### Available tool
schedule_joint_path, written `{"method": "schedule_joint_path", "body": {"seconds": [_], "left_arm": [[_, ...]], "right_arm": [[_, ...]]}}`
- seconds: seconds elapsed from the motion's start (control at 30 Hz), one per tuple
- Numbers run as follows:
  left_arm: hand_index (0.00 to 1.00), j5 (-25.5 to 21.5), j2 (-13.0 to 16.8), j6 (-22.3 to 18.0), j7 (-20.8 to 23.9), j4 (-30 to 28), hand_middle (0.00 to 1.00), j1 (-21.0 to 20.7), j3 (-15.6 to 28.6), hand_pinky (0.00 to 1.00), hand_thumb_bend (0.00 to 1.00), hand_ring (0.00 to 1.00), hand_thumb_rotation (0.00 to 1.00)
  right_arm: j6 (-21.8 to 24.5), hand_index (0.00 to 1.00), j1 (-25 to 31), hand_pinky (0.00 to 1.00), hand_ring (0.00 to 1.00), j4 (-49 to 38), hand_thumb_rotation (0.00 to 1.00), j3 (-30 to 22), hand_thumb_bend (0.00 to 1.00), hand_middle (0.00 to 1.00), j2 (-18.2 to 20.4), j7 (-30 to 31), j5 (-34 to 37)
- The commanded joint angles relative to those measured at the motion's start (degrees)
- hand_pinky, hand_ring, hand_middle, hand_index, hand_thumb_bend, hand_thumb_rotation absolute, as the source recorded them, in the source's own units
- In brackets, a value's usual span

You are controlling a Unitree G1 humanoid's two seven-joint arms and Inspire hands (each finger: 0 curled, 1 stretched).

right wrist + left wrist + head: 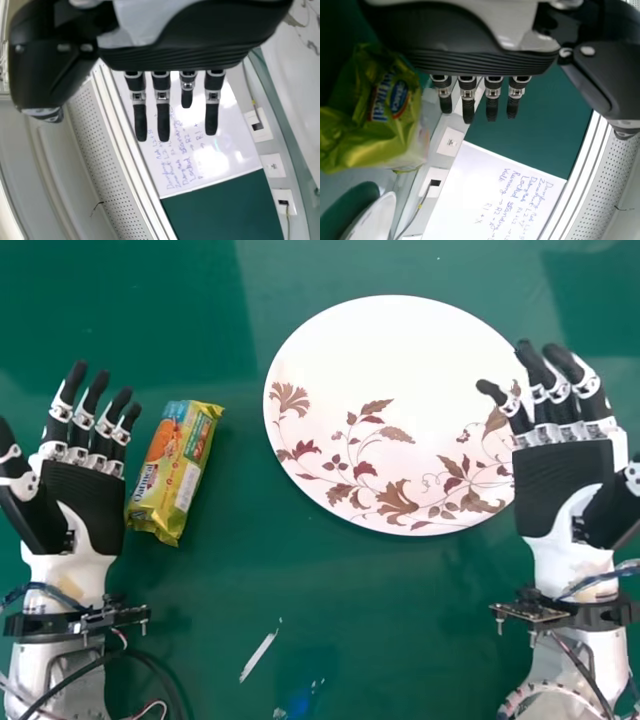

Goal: Pick up biscuit and place it in the plate

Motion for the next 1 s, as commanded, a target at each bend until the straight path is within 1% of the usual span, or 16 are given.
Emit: {"method": "schedule_joint_path", "body": {"seconds": [0.0, 0.07, 0.13, 0.27, 0.33, 0.4, 0.43, 0.47, 0.53, 0.57, 0.63, 0.7, 0.77, 0.87, 0.93, 0.97], "left_arm": [[0.98, 0.56, -0.75, 0.06, 0.94, -1.56, 0.98, 2.09, -0.67, 0.98, 1.00, 0.95, 0.90], [0.99, 0.99, -0.87, 0.34, 1.67, -2.51, 0.99, 2.84, -0.89, 0.99, 1.00, 0.95, 0.89], [0.99, 1.10, -0.48, 1.07, 2.19, -3.50, 1.00, 3.33, -0.87, 1.00, 1.00, 0.96, 0.89], [1.00, 4.21, 0.62, 2.26, 4.77, -5.83, 1.00, 3.49, -0.05, 1.00, 1.00, 0.96, 0.87], [1.00, 7.56, 1.22, 2.60, 6.77, -7.37, 1.00, 3.58, 0.48, 1.00, 1.00, 0.97, 0.86], [1.00, 12.44, 1.38, 2.75, 9.40, -9.34, 1.00, 4.11, 0.86, 1.00, 1.00, 0.97, 0.85], [1.00, 15.27, 1.37, 2.85, 10.77, -10.44, 1.00, 4.36, 1.06, 1.00, 1.00, 0.97, 0.85], [1.00, 18.44, 1.35, 2.81, 12.09, -11.50, 1.00, 4.61, 1.24, 1.00, 1.00, 0.97, 0.84], [1.00, 24.84, 1.92, 2.24, 13.91, -13.12, 1.00, 5.00, 1.70, 1.00, 1.00, 0.97, 0.85], [1.00, 27.12, 2.08, 2.47, 14.62, -13.97, 1.00, 5.29, 1.89, 1.00, 1.00, 0.97, 0.85], [0.99, 29.34, 1.91, 3.80, 15.66, -15.90, 1.00, 5.94, 1.95, 1.00, 1.00, 0.98, 0.84], [0.99, 31.33, 1.41, 5.31, 16.71, -17.79, 1.00, 6.67, 1.79, 1.00, 1.00, 0.98, 0.83], [0.99, 34.44, 1.20, 6.58, 17.77, -19.43, 1.00, 7.40, 1.65, 1.00, 1.00, 0.98, 0.83], [1.00, 38.42, 0.81, 9.89, 18.68, -22.55, 1.00, 8.61, 1.22, 1.00, 1.00, 0.98, 0.82], [1.00, 39.59, 0.76, 11.38, 18.72, -23.92, 1.00, 8.79, 1.15, 1.00, 1.00, 0.99, 0.81], [1.00, 41.02, 1.06, 11.83, 18.69, -24.68, 1.00, 8.88, 1.24, 1.00, 1.00, 0.99, 0.82]], "right_arm": [[1.14, 0.75, 2.86, 0.70, 0.76, 0.28, 0.43, 0.16, 0.79, 0.76, -0.49, 0.30, 0.33], [2.05, 0.75, 3.43, 0.69, 0.76, -0.67, 0.44, 0.21, 0.79, 0.76, -1.05, 0.20, 0.43], [2.89, 0.75, 3.82, 0.70, 0.77, -1.78, 0.43, 0.29, 0.79, 0.77, -1.46, -0.21, 0.24], [4.78, 0.75, 3.96, 0.70, 0.80, -3.42, 0.43, 0.26, 0.78, 0.80, -2.60, -0.57, 0.26], [5.69, 0.75, 3.79, 0.70, 0.80, -4.00, 0.42, 0.41, 0.77, 0.81, -2.96, -0.80, 0.20], [6.43, 0.76, 3.54, 0.70, 0.82, -4.47, 0.40, 0.72, 0.76, 0.84, -3.08, -1.29, -0.06], [6.71, 0.76, 3.35, 0.70, 0.83, -4.60, 0.37, 0.90, 0.76, 0.85, -3.00, -1.57, -0.19], [6.87, 0.76, 3.09, 0.70, 0.85, -4.55, 0.37, 1.06, 0.76, 0.86, -2.92, -1.79, -0.32], [7.02, 0.79, 2.47, 0.71, 0.87, -4.14, 0.37, 1.35, 0.77, 0.88, -2.75, -2.07, -0.52], [7.14, 0.80, 2.14, 0.73, 0.87, -3.88, 0.39, 1.44, 0.79, 0.89, -2.77, -2.01, -0.42], [7.47, 0.83, 1.46, 0.76, 0.88, -3.49, 0.40, 1.58, 0.81, 0.90, -2.81, -1.77, 0.14], [7.58, 0.84, 0.80, 0.80, 0.89, -3.10, 0.41, 1.62, 0.82, 0.90, -2.80, -1.75, 0.38], [7.78, 0.85, 0.37, 0.79, 0.88, -3.06, 0.42, 1.67, 0.81, 0.91, -2.80, -2.00, 0.33], [8.68, 0.85, -0.09, 0.80, 0.89, -3.27, 0.44, 1.60, 0.81, 0.91, -3.07, -1.85, 0.90], [9.02, 0.86, -0.29, 0.82, 0.90, -3.36, 0.42, 1.53, 0.82, 0.92, -3.05, -1.84, 1.04], [9.10, 0.86, -0.24, 0.83, 0.90, -3.34, 0.41, 1.47, 0.82, 0.92, -2.97, -1.77, 1.26]]}}
